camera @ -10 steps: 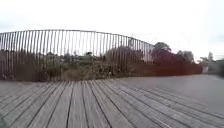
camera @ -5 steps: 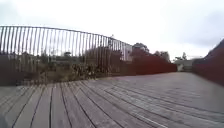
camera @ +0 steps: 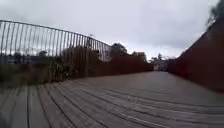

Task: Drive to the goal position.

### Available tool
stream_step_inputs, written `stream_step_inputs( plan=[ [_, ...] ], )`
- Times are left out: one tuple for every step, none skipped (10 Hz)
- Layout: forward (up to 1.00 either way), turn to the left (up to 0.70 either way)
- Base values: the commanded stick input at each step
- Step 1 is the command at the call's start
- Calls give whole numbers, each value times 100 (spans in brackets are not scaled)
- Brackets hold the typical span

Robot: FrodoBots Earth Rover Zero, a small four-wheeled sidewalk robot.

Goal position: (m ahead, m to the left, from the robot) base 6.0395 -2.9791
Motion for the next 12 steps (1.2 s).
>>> stream_step_inputs(
  plan=[
    [0, 0],
    [0, 0],
    [0, 0],
    [0, 0],
    [0, 0],
    [0, 0],
    [29, 0],
    [64, 0],
    [98, 0],
    [100, 0],
    [100, 0],
    [100, 0]
  ],
)
